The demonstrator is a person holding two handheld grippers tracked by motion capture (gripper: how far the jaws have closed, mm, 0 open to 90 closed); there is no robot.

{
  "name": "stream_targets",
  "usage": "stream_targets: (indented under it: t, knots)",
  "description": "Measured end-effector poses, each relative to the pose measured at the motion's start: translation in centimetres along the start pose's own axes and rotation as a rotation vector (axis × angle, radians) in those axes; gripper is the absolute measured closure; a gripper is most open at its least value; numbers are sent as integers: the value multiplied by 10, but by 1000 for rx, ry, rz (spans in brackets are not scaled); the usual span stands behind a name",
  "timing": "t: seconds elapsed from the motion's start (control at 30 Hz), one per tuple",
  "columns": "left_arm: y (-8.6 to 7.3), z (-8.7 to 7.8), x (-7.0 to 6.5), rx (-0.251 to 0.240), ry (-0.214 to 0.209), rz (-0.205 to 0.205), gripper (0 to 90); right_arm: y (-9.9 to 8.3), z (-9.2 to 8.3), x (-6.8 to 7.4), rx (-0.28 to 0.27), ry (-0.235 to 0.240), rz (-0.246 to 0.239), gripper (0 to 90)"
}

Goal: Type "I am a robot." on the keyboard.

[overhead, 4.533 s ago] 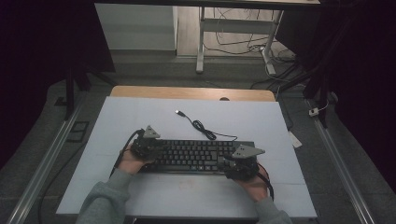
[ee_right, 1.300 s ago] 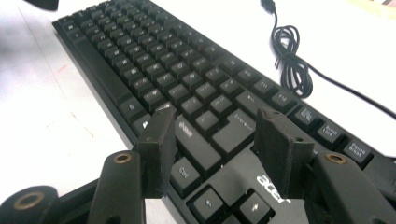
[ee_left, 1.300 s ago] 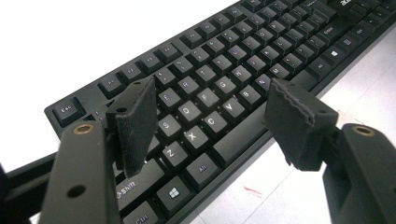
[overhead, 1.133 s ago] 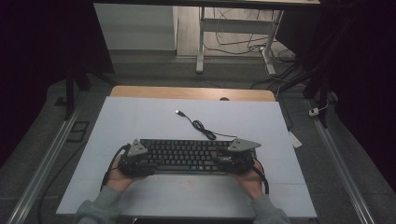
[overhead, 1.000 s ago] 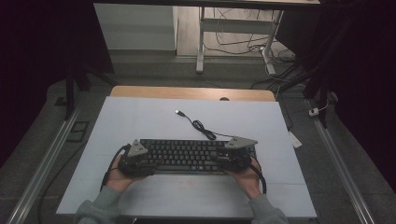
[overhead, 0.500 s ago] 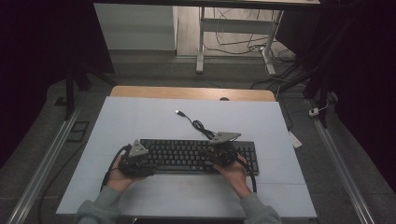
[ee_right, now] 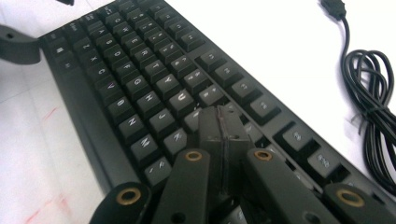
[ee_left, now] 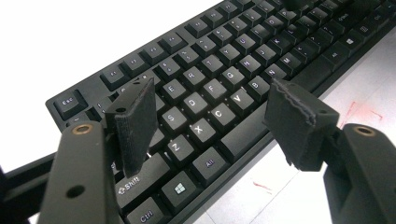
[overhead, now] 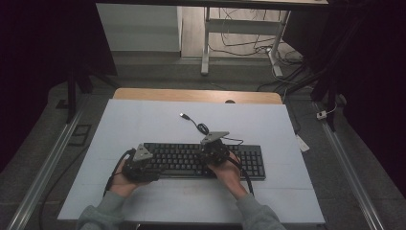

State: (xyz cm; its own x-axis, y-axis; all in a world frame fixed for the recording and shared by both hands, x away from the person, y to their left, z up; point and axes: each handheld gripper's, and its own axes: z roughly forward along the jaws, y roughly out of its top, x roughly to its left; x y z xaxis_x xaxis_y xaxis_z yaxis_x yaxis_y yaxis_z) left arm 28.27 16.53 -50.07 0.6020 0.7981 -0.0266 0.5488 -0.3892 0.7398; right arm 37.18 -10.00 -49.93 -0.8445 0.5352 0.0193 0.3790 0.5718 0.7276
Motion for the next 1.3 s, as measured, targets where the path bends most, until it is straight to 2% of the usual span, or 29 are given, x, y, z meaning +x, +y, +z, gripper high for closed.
stream_targets:
  t: [0.13,0.33,0.53,0.63,0.7,0.9,1.0,1.1,1.3]
  knots:
    - [-1,1,0,2,0,-1,342,2,10,-2,21,-6,3,896]
    - [-1,1,1,3,2,-5,343,3,14,-1,47,-17,-12,896]
    - [-1,1,1,3,0,-4,341,1,17,-1,66,-21,-2,898]
    - [-1,1,1,2,1,-5,341,2,16,0,56,-23,-10,898]
    - [-1,1,1,0,1,-6,341,3,12,1,29,-23,-17,898]
    - [-1,0,2,-10,-6,-12,341,-1,-7,2,-48,0,21,898]
    - [-1,-1,3,-15,-7,-20,341,-8,-17,1,-60,-2,29,891]
    - [-1,-2,4,-20,-10,-24,341,-15,-26,-2,-75,-3,46,782]
    - [-1,0,6,-17,-7,-28,340,-30,-44,-5,-86,-36,46,637]
